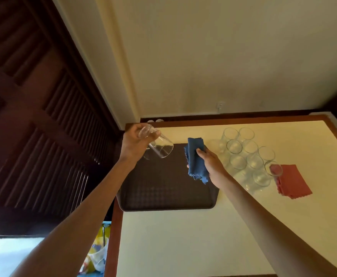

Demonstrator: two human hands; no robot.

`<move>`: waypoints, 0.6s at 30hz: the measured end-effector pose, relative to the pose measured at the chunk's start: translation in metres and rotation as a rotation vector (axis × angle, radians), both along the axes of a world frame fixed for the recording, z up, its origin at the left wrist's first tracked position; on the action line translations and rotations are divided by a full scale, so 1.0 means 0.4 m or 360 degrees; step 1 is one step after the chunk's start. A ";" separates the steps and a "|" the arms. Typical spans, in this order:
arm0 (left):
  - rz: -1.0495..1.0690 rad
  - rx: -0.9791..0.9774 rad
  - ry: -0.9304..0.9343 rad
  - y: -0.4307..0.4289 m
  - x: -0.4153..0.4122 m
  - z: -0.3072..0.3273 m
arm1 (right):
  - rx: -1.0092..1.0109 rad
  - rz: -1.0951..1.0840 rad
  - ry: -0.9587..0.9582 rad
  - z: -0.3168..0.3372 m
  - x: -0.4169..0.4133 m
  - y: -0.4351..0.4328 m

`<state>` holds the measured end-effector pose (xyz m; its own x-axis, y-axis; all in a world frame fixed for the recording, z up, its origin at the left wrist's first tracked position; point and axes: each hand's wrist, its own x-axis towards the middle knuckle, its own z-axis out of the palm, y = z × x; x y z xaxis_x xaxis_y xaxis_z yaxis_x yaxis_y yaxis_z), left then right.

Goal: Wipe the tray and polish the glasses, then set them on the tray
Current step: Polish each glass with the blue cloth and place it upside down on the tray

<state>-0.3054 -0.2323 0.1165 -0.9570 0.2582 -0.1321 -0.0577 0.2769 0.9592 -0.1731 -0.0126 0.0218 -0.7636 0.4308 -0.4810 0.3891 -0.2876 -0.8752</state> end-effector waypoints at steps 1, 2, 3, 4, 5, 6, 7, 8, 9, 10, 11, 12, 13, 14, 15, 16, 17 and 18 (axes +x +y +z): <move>-0.0048 -0.0116 0.0043 0.011 -0.009 -0.016 | -0.0007 -0.0073 -0.0019 0.025 -0.006 -0.009; -0.0105 -0.0241 0.0082 0.025 -0.023 -0.038 | -0.0024 -0.0159 -0.0075 0.051 -0.013 -0.023; -0.0159 -0.0355 0.0135 0.036 -0.035 -0.057 | -0.0070 -0.0219 -0.0122 0.055 -0.022 -0.027; -0.0205 -0.0456 0.0210 0.047 -0.043 -0.073 | -0.0117 -0.0248 -0.0154 0.057 -0.026 -0.030; -0.0260 -0.0543 0.0291 0.059 -0.059 -0.095 | -0.0152 -0.0266 -0.0184 0.050 -0.035 -0.031; -0.0321 -0.0625 0.0366 0.071 -0.072 -0.113 | -0.0160 -0.0280 -0.0209 0.038 -0.044 -0.029; -0.0383 -0.0692 0.0422 0.082 -0.082 -0.130 | -0.0155 -0.0283 -0.0240 0.029 -0.050 -0.026; -0.0445 -0.0755 0.0458 0.092 -0.095 -0.148 | -0.0144 -0.0285 -0.0267 0.018 -0.056 -0.022; -0.0518 -0.0817 0.0478 0.102 -0.108 -0.169 | -0.0134 -0.0288 -0.0307 0.005 -0.061 -0.020; -0.0587 -0.0884 0.0492 0.110 -0.118 -0.183 | -0.0121 -0.0286 -0.0324 -0.005 -0.067 -0.019; -0.0645 -0.0950 0.0505 0.117 -0.125 -0.197 | -0.0123 -0.0277 -0.0327 -0.013 -0.070 -0.020; -0.0696 -0.1001 0.0517 0.123 -0.132 -0.208 | -0.0125 -0.0275 -0.0320 -0.021 -0.072 -0.020; -0.0741 -0.1036 0.0537 0.129 -0.139 -0.220 | -0.0125 -0.0285 -0.0312 -0.031 -0.075 -0.021; -0.0782 -0.1067 0.0561 0.134 -0.143 -0.232 | -0.0118 -0.0291 -0.0305 -0.042 -0.076 -0.020; -0.0814 -0.1097 0.0595 0.136 -0.146 -0.243 | -0.0128 -0.0290 -0.0287 -0.052 -0.077 -0.021; -0.0842 -0.1132 0.0621 0.138 -0.149 -0.253 | -0.0145 -0.0290 -0.0263 -0.062 -0.080 -0.021; -0.0864 -0.1167 0.0650 0.139 -0.153 -0.262 | -0.0171 -0.0303 -0.0235 -0.069 -0.084 -0.021; -0.0879 -0.1196 0.0677 0.139 -0.157 -0.269 | -0.0209 -0.0324 -0.0205 -0.073 -0.087 -0.022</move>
